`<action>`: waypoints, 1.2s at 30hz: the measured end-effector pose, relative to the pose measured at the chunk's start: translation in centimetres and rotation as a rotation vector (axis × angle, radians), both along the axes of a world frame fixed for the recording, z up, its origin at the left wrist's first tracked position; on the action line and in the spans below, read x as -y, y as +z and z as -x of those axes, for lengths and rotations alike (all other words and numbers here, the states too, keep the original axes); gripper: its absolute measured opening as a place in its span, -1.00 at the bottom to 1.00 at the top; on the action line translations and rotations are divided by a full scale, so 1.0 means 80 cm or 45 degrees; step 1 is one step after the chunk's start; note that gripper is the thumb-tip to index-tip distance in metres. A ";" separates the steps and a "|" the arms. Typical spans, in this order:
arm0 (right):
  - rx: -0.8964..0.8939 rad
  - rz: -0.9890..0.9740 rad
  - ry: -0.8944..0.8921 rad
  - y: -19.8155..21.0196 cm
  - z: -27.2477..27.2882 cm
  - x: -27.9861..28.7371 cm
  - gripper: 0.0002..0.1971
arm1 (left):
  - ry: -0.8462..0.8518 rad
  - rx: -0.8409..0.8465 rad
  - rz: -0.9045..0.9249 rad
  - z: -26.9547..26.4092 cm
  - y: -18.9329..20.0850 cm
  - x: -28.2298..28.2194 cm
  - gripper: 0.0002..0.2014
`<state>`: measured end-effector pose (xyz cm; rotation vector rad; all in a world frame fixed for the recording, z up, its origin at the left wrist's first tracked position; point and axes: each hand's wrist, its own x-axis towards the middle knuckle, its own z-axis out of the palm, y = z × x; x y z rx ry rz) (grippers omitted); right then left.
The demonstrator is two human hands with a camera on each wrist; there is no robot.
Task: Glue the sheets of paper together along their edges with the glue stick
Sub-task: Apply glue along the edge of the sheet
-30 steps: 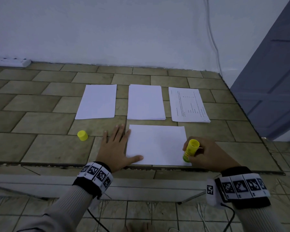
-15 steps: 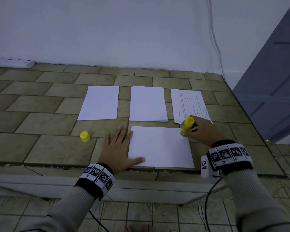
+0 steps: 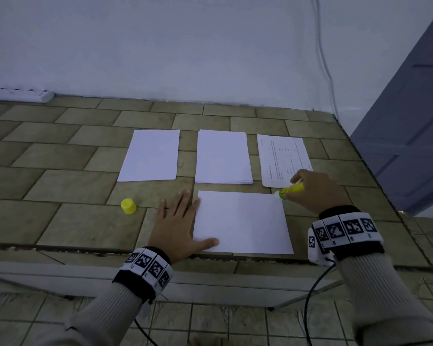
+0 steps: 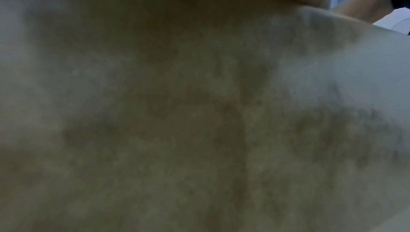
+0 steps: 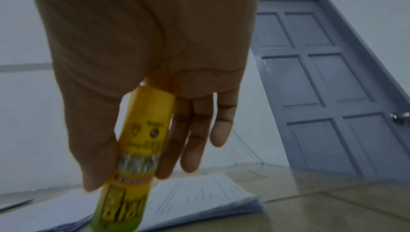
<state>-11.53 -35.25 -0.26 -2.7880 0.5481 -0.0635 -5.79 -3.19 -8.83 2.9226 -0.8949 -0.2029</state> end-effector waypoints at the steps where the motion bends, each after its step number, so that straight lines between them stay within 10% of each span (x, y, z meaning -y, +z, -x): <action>1: -0.087 0.081 -0.009 0.000 0.002 0.004 -0.62 | -0.001 0.003 0.000 0.000 0.000 0.000 0.25; 6: -0.433 0.177 0.041 -0.005 0.016 0.011 -0.72 | -0.001 0.005 -0.007 0.000 0.000 0.000 0.27; 14: 0.161 -0.306 -0.425 -0.017 0.024 0.047 -0.57 | -0.014 0.012 -0.016 0.001 0.000 0.000 0.23; 25: 0.144 -0.412 -0.596 -0.025 0.028 0.055 -0.72 | -0.025 0.046 -0.013 0.000 -0.004 -0.002 0.16; 32: -0.292 -0.281 -0.310 -0.031 0.035 -0.002 -0.72 | -0.028 0.069 0.044 -0.001 -0.011 -0.004 0.00; 36: 0.012 -0.276 -0.066 -0.020 -0.006 -0.036 -0.90 | -0.010 0.061 0.032 -0.001 -0.012 -0.004 -0.03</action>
